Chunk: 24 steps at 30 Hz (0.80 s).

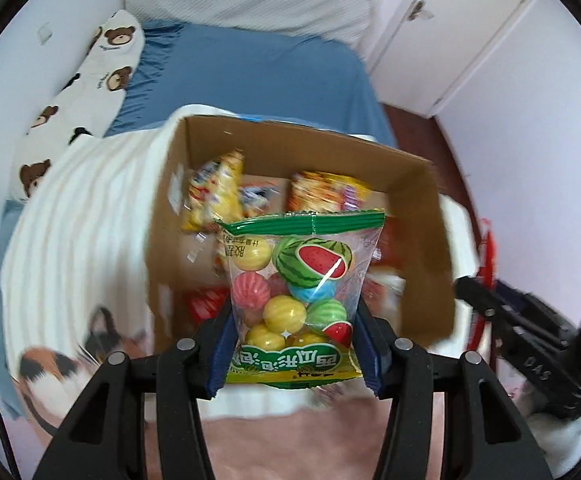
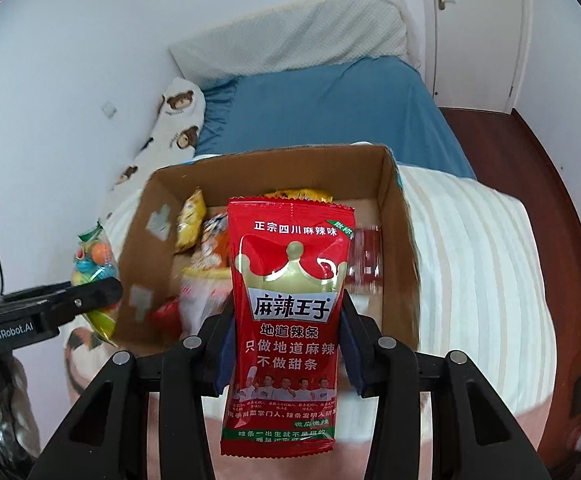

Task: Organize snacks
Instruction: 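Lift both packets into the box and release them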

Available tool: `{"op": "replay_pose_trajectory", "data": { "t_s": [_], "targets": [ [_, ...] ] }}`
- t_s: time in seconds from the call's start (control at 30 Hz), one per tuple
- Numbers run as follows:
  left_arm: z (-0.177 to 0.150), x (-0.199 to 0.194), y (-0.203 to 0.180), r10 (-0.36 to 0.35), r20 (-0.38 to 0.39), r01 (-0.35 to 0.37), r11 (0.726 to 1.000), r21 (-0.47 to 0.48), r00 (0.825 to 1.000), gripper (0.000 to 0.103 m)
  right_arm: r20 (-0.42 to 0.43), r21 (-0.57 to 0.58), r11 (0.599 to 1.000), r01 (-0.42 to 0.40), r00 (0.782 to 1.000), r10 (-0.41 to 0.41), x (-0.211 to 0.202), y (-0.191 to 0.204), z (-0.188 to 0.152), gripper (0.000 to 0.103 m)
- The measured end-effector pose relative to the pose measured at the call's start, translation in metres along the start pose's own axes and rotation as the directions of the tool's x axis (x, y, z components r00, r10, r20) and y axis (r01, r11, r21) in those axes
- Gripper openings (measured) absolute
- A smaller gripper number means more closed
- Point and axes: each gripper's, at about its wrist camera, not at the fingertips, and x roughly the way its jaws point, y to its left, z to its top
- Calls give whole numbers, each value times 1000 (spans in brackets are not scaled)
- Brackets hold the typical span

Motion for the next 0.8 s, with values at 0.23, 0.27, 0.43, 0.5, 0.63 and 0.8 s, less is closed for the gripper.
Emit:
{"op": "replay_pose_trajectory", "data": {
  "t_s": [0.23, 0.27, 0.43, 0.5, 0.63, 0.8],
  "targets": [
    [48, 58, 33, 70, -105, -75, 996, -45, 992, 50, -106, -15, 1000, 26, 994, -27, 77, -6, 49, 46],
    [52, 63, 37, 73, -117, -79, 995, -52, 990, 50, -119, -17, 999, 28, 992, -30, 85, -5, 51, 46],
    [61, 89, 52, 63, -204, -84, 992, -94, 977, 56, -216, -19, 1000, 8, 976, -12, 136, -3, 55, 69],
    [64, 94, 57, 58, -214, -86, 988, -125, 975, 71, -238, -15, 1000, 0, 971, -3, 148, -4, 56, 82],
    [66, 94, 56, 73, -199, -98, 988, -120, 977, 89, -250, -11, 1000, 0, 968, -2, 159, -10, 55, 87],
    [58, 92, 47, 81, -159, -97, 991, -97, 984, 89, -232, -8, 1000, 16, 973, -18, 154, -19, 50, 92]
  ]
}}
